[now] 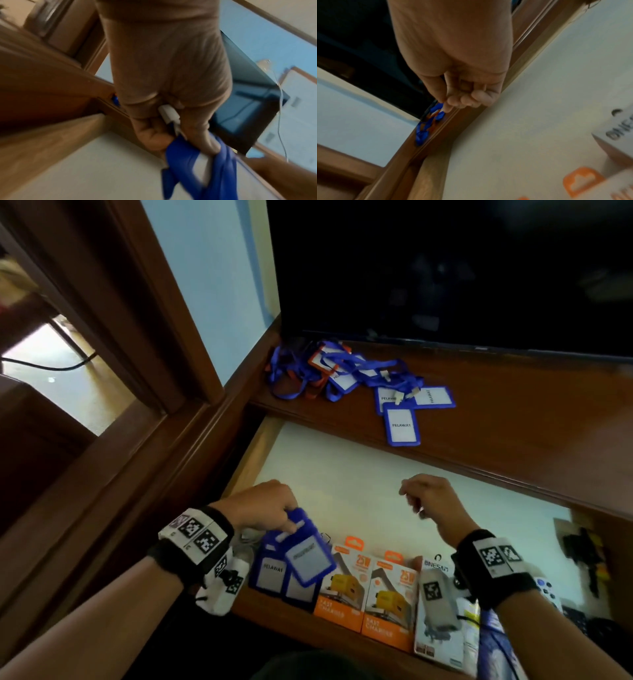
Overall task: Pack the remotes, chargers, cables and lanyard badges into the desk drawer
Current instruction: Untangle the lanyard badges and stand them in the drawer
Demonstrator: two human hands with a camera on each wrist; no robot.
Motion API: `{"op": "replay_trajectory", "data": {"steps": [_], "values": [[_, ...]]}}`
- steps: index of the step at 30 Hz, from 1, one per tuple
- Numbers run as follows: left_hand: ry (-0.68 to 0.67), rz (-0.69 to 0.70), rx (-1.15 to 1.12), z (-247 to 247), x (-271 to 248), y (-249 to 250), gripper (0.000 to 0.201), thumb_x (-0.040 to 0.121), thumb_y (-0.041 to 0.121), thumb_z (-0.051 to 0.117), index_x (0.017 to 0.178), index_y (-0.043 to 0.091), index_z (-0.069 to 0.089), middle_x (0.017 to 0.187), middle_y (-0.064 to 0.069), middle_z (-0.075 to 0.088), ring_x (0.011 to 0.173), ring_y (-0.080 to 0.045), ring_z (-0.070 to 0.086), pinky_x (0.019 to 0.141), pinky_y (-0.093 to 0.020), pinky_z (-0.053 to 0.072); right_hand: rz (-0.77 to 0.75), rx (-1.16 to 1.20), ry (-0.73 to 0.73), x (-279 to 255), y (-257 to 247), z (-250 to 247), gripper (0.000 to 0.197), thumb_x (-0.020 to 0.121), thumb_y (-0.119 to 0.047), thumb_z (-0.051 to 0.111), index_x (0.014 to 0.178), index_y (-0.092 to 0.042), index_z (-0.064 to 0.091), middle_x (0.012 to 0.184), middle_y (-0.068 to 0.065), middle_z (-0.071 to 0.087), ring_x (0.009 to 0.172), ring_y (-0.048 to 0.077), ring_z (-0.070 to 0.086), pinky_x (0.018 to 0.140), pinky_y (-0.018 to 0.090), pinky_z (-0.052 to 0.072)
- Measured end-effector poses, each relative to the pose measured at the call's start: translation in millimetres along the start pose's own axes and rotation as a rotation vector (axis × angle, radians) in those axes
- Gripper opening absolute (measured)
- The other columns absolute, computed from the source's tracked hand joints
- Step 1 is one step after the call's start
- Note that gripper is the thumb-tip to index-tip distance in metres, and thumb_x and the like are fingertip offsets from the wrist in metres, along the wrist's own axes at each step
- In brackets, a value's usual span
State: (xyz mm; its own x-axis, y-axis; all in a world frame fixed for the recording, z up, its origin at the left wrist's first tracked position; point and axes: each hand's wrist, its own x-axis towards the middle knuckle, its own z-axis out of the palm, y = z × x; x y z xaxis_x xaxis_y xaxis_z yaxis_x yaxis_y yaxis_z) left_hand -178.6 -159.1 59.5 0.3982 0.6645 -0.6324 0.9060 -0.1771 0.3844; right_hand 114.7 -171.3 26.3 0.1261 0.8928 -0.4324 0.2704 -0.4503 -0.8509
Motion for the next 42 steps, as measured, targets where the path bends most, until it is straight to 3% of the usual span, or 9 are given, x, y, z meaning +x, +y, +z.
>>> {"op": "replay_trajectory", "data": {"steps": [3, 5, 8, 19, 24, 30, 35, 38, 42], "values": [[-0.161, -0.039, 0.274, -3, 11, -9, 0.015, 0.084, 0.023, 0.065, 0.084, 0.008, 0.068, 0.086, -0.005, 0.057, 0.072, -0.018, 0.055, 0.061, -0.027, 0.041, -0.017, -0.118, 0.183, 31, -8, -2, 0.021, 0.088, -0.005, 0.055, 0.071, -0.014, 0.065, 0.070, 0.005, 0.057, 0.068, 0.023, 0.049, 0.057, 0.027, 0.036], [-0.212, -0.040, 0.377, -2, 21, -13, 0.011, 0.084, 0.018, 0.063, 0.085, 0.008, 0.066, 0.091, -0.008, 0.057, 0.073, -0.019, 0.053, 0.062, -0.029, 0.042, -0.032, -0.314, 0.326, 50, -16, -1, 0.010, 0.086, -0.008, 0.057, 0.087, -0.011, 0.067, 0.093, 0.012, 0.063, 0.093, 0.030, 0.054, 0.078, 0.035, 0.044], [-0.267, -0.012, 0.483, 7, 37, -14, 0.012, 0.085, 0.013, 0.061, 0.093, 0.004, 0.064, 0.096, -0.011, 0.060, 0.074, -0.020, 0.052, 0.066, -0.031, 0.047, 0.027, -0.433, 0.533, 69, -28, 3, 0.031, 0.084, -0.017, 0.060, 0.114, -0.009, 0.058, 0.127, 0.019, 0.046, 0.119, 0.038, 0.039, 0.100, 0.041, 0.034], [-0.339, 0.148, 0.682, 38, 62, -13, 0.013, 0.088, 0.009, 0.054, 0.094, 0.003, 0.064, 0.104, -0.014, 0.064, 0.094, -0.030, 0.062, 0.071, -0.034, 0.043, 0.211, -0.787, 0.450, 112, -51, 33, 0.090, 0.079, -0.069, 0.054, 0.140, -0.007, 0.030, 0.148, 0.020, 0.022, 0.135, 0.039, 0.020, 0.104, 0.054, 0.029], [-0.271, 0.181, 0.683, 45, 67, -20, 0.023, 0.083, 0.024, 0.067, 0.098, 0.007, 0.064, 0.102, -0.011, 0.065, 0.092, -0.029, 0.062, 0.072, -0.035, 0.043, 0.226, -0.695, 0.449, 124, -45, 23, 0.082, 0.081, -0.055, 0.064, 0.138, -0.007, 0.029, 0.143, 0.021, 0.027, 0.127, 0.045, 0.032, 0.104, 0.051, 0.031], [-0.193, 0.136, 0.641, 46, 64, -23, 0.026, 0.081, 0.020, 0.070, 0.102, 0.007, 0.062, 0.109, -0.012, 0.061, 0.099, -0.030, 0.060, 0.078, -0.036, 0.043, 0.242, -0.474, 0.503, 123, -44, 15, 0.082, 0.078, -0.042, 0.073, 0.135, -0.002, 0.029, 0.137, 0.019, 0.040, 0.125, 0.043, 0.041, 0.103, 0.050, 0.037], [-0.143, 0.073, 0.598, 37, 61, -22, 0.030, 0.081, 0.020, 0.070, 0.107, 0.009, 0.061, 0.113, -0.011, 0.060, 0.101, -0.027, 0.060, 0.081, -0.036, 0.047, 0.233, -0.195, 0.499, 110, -26, 1, 0.053, 0.078, -0.028, 0.074, 0.118, -0.005, 0.049, 0.119, 0.017, 0.061, 0.099, 0.037, 0.063, 0.076, 0.045, 0.058], [-0.084, 0.050, 0.556, 24, 61, -16, 0.028, 0.082, 0.026, 0.070, 0.103, 0.011, 0.062, 0.109, -0.008, 0.061, 0.095, -0.024, 0.061, 0.074, -0.033, 0.047, 0.212, 0.058, 0.450, 92, -16, -3, 0.031, 0.084, -0.017, 0.067, 0.112, -0.008, 0.056, 0.106, 0.017, 0.065, 0.080, 0.032, 0.064, 0.059, 0.035, 0.053], [0.144, 0.163, 0.302, -3, 64, 7, 0.025, 0.086, 0.037, 0.064, 0.106, 0.021, 0.064, 0.110, 0.004, 0.061, 0.100, -0.016, 0.057, 0.085, -0.033, 0.048, 0.075, 0.130, 0.382, 49, -18, -4, 0.021, 0.088, -0.011, 0.064, 0.107, -0.011, 0.055, 0.093, 0.012, 0.067, 0.065, 0.027, 0.062, 0.051, 0.028, 0.045]]}}
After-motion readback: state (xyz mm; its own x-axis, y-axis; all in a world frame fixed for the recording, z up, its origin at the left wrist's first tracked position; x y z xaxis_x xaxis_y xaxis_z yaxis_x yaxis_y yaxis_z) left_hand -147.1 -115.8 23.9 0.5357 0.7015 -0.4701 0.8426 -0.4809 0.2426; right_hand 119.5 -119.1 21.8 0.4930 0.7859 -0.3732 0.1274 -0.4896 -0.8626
